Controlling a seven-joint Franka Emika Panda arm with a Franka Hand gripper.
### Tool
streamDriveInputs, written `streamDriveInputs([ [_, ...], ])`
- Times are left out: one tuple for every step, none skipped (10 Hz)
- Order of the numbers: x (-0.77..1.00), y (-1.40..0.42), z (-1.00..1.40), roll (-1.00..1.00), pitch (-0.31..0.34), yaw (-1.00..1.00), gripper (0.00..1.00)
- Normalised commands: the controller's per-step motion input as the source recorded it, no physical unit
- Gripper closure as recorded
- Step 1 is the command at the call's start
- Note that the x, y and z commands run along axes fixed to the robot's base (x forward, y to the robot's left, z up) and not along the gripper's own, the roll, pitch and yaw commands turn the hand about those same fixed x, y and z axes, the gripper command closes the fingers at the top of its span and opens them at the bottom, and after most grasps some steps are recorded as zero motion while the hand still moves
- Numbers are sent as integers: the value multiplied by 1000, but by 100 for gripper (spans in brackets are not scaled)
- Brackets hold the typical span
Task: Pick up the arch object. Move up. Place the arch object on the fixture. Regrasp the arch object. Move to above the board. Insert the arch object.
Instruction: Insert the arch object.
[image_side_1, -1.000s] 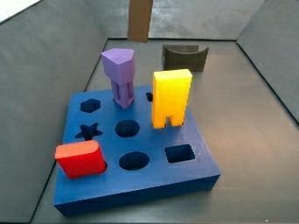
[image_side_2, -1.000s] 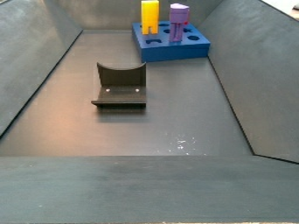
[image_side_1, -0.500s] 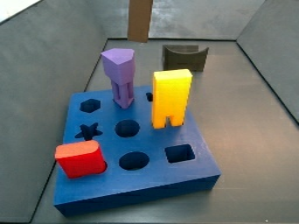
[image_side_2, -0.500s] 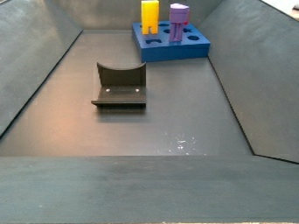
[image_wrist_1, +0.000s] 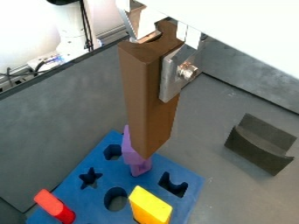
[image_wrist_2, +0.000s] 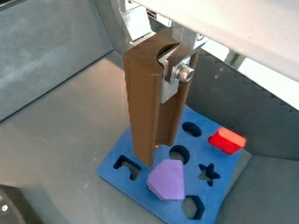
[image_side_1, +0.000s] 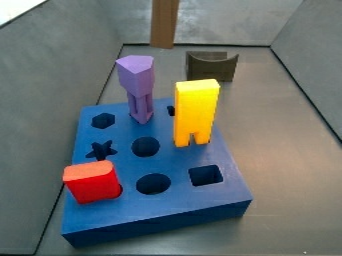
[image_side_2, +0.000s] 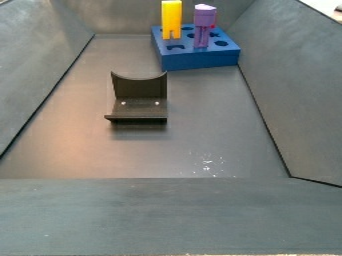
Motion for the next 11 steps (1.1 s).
streamDriveInputs([
  [223,26,-9,-70,0,-274,100],
  [400,26,-34,-69,0,-426,100],
  [483,0,-100,-46,0,-614,100],
  [417,0,-189,-11,0,-683,100],
  [371,0,-337,0,0,-680,100],
  [217,20,-474,39,3,-766,100],
  [23,63,-534,61,46,-857,100],
  [0,40,-443,47,26,-920,100],
  [0,0,-423,20,19,-977,100],
  [0,0,-389,0,6,-1000,100],
  [0,0,-351,0,0,-1000,100],
])
